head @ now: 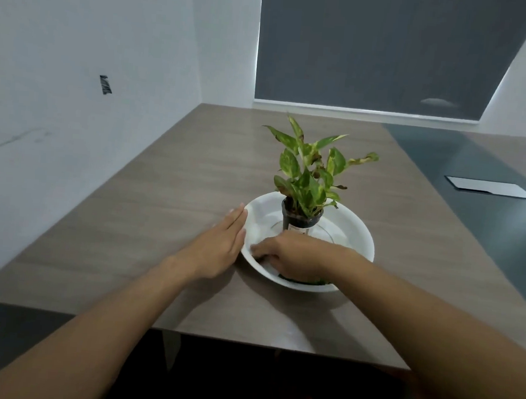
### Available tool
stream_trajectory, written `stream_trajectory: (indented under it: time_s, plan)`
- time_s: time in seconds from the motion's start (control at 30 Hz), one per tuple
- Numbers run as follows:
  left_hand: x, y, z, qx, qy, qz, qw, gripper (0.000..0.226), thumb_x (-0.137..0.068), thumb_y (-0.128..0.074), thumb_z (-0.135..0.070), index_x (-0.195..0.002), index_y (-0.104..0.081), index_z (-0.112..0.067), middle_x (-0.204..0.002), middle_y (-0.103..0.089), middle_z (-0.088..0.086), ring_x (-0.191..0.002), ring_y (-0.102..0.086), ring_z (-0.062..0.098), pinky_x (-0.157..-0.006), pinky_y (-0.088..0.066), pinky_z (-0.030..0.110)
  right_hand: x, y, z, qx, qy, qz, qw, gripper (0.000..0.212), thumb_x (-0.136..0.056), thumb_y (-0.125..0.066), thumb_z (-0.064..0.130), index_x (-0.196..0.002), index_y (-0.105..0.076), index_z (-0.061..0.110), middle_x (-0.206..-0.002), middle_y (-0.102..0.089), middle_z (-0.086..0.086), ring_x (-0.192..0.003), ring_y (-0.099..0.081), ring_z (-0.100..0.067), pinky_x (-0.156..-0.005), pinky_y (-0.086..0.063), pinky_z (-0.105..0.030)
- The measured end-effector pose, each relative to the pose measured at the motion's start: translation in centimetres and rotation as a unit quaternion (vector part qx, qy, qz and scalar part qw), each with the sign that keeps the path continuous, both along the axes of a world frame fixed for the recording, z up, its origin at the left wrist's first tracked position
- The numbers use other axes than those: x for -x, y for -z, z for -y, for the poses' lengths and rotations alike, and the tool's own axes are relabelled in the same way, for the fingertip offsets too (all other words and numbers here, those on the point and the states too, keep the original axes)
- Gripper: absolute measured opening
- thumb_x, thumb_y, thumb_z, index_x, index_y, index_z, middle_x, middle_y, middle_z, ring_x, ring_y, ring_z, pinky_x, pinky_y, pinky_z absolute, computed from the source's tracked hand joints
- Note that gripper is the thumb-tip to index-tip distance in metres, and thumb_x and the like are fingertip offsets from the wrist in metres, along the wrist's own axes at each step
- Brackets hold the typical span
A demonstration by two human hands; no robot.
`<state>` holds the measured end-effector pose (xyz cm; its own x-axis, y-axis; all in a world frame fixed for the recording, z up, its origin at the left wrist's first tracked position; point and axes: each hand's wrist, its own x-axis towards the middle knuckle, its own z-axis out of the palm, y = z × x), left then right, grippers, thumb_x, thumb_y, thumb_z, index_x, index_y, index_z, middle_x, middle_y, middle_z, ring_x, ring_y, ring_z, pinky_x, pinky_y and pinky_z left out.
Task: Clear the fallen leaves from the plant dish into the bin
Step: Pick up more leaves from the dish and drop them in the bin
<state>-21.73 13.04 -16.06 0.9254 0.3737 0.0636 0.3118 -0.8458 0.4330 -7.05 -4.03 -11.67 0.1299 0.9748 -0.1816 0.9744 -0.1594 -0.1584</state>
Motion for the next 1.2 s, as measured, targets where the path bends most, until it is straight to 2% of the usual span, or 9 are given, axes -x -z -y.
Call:
stream_trajectory:
  time_s: [0.17, 0.27, 0.47, 0.63, 0.8, 0.9, 1.03, 1.1, 1.2]
  plan:
    - [0.0, 0.6, -0.2, 0.01, 0.0, 0.013, 1.0, 0.061, -0.116, -0.023, -0.038, -0.171, -0.009, -0.017, -0.179, 0.001, -0.007, -0.165, -0.001, 0.007, -0.129, -0.005, 0.022, -0.6, -2.6, 5.5, -0.012, 0.025, -0.068, 0.997, 0.036, -0.101, -0.054, 0.017, -0.118, -0.081, 0.033, -0.117, -0.08, 0.02, -0.104, -0.07, -0.004, -0.096, -0.054, -0.028]
    - [-0.1, 0.7, -0.4, -0.001, 0.0, 0.003, 1.0, 0.062, -0.115, -0.021, -0.04, -0.171, -0.009, -0.017, -0.179, 0.001, -0.007, -0.165, 0.0, 0.008, -0.135, -0.008, 0.032, -2.1, -2.5, 7.0, -0.071, 0.071, -0.089, 0.991, 0.038, -0.096, -0.049, 0.027, -0.114, -0.081, 0.035, -0.114, -0.08, 0.018, -0.106, -0.072, -0.007, -0.098, -0.057, -0.036]
    - [-0.2, 0.1, -0.1, -0.019, 0.001, -0.014, 1.0, 0.062, -0.115, -0.021, -0.039, -0.171, -0.007, -0.015, -0.18, 0.003, -0.005, -0.165, 0.001, 0.009, -0.134, -0.007, 0.029, -3.9, -1.9, 8.1, -0.081, 0.126, -0.069, 0.986, 0.042, -0.105, -0.049, 0.016, -0.134, -0.073, 0.032, -0.131, -0.076, 0.007, -0.095, -0.065, 0.002, -0.093, -0.047, -0.027]
    - [-0.2, 0.0, 0.2, -0.031, -0.006, -0.009, 0.999, 0.061, -0.116, -0.021, -0.035, -0.171, -0.006, -0.014, -0.179, 0.004, -0.005, -0.165, 0.001, 0.01, -0.128, -0.004, 0.021, -2.9, -1.1, 7.8, -0.021, 0.094, -0.075, 0.992, 0.052, -0.104, -0.044, 0.01, -0.146, -0.066, 0.03, -0.151, -0.065, 0.011, -0.137, -0.059, -0.016, -0.115, -0.043, -0.031]
    - [-0.2, -0.4, 0.2, -0.031, 0.004, -0.025, 0.999, 0.061, -0.116, -0.022, -0.034, -0.171, -0.005, -0.012, -0.18, 0.006, -0.002, -0.165, 0.003, 0.011, -0.127, -0.003, 0.021, -3.0, -2.2, 7.8, -0.035, 0.083, -0.084, 0.992, 0.045, -0.096, -0.043, 0.024, -0.119, -0.079, 0.038, -0.111, -0.081, 0.008, -0.101, -0.072, -0.015, -0.096, -0.057, -0.041]
    - [-0.5, -1.2, 0.2, -0.047, 0.008, -0.039, 0.998, 0.062, -0.115, -0.027, -0.03, -0.169, -0.011, -0.005, -0.18, -0.002, 0.005, -0.166, 0.004, 0.02, -0.13, -0.005, 0.027, -4.0, -2.3, 8.0, -0.065, 0.111, -0.089, 0.988, 0.043, -0.099, -0.045, 0.019, -0.122, -0.079, 0.033, -0.117, -0.079, 0.009, -0.107, -0.07, -0.013, -0.1, -0.056, -0.04]
    - [-1.4, -2.2, 1.3, -0.091, 0.015, 0.014, 0.996, 0.053, -0.108, -0.047, -0.021, -0.157, -0.045, -0.001, -0.167, -0.04, 0.011, -0.162, -0.024, 0.032, -0.127, -0.032, 0.041, -4.4, -1.3, 8.0, -0.054, 0.116, -0.073, 0.989, 0.05, -0.103, -0.045, 0.01, -0.143, -0.068, 0.029, -0.145, -0.068, 0.005, -0.121, -0.061, -0.017, -0.106, -0.046, -0.03]
    - [-1.8, -2.5, 2.3, -0.087, 0.029, 0.038, 0.995, 0.047, -0.106, -0.05, -0.024, -0.15, -0.056, -0.01, -0.155, -0.055, 0.005, -0.145, -0.052, 0.027, -0.117, -0.045, 0.04, -3.9, -0.6, 7.9, -0.052, 0.105, -0.081, 0.99, 0.053, -0.104, -0.044, 0.008, -0.148, -0.064, 0.028, -0.138, -0.07, 0.006, -0.116, -0.062, -0.02, -0.098, -0.044, -0.027]
    - [-2.3, -2.4, 3.5, -0.077, 0.058, 0.04, 0.995, 0.042, -0.104, -0.05, -0.026, -0.142, -0.066, -0.018, -0.144, -0.063, -0.005, -0.128, -0.063, 0.019, -0.108, -0.052, 0.039, -2.8, -0.7, 7.8, -0.044, 0.073, -0.105, 0.991, 0.053, -0.103, -0.043, 0.005, -0.142, -0.07, 0.028, -0.134, -0.073, 0.011, -0.11, -0.062, -0.01, -0.098, -0.046, -0.024]
